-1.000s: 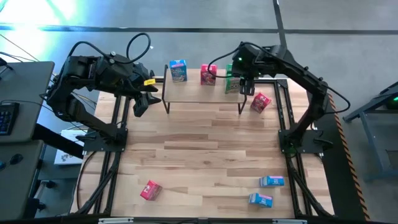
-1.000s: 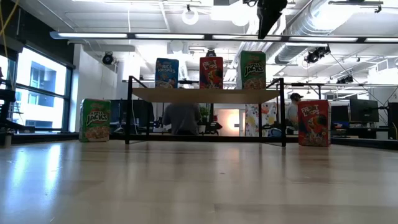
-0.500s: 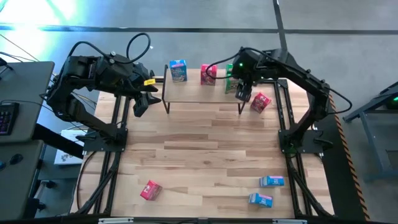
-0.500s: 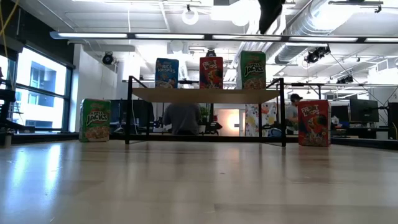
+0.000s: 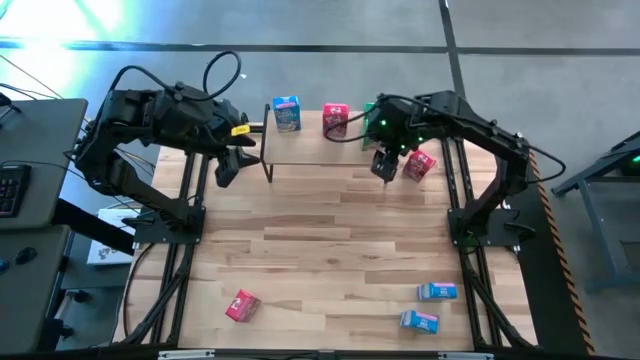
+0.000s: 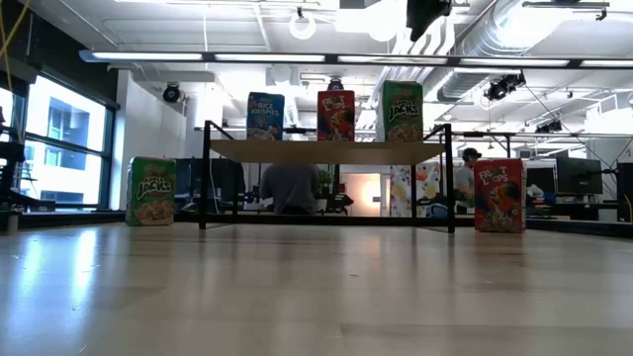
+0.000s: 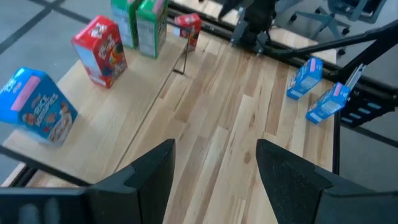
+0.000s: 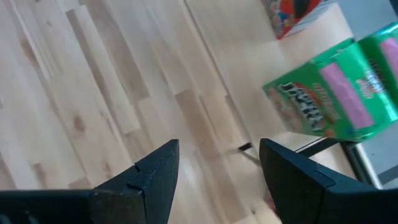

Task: Stack cereal on shelf
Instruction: Put the bottom blue cereal box on the shelf aligned with the other blue cereal box

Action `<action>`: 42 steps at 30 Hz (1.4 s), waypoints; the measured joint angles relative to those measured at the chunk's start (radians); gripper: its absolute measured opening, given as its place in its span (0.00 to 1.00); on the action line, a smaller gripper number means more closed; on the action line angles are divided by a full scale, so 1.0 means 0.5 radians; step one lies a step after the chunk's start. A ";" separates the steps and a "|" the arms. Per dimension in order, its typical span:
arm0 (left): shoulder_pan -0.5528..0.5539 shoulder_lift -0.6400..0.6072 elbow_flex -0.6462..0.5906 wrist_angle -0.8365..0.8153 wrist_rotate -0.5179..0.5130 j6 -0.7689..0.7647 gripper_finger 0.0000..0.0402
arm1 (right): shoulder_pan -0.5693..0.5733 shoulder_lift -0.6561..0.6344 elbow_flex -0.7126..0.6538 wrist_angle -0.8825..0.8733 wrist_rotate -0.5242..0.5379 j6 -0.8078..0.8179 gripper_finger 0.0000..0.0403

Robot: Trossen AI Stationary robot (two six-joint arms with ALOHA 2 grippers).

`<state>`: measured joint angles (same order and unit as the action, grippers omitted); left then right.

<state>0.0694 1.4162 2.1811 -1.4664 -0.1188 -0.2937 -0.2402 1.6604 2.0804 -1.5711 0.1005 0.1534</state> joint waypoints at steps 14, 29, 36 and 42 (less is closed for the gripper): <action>0.000 0.000 0.000 0.321 -0.002 0.277 0.54 | 0.219 0.000 -0.001 0.000 0.237 0.382 0.54; 0.006 0.001 0.000 0.387 -0.305 0.418 0.54 | 0.375 0.000 -0.001 0.000 0.449 0.779 0.54; 0.006 0.001 0.000 0.386 -0.309 0.455 0.54 | 0.502 0.000 -0.001 0.000 0.282 0.880 0.54; 0.006 0.001 0.000 0.385 -0.310 0.490 0.54 | 0.691 0.001 -0.001 0.000 0.147 0.944 0.54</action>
<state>0.0723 1.4166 2.1811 -1.2739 -0.2736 -0.0486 0.1052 1.6607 2.0800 -1.5710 0.1740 0.6255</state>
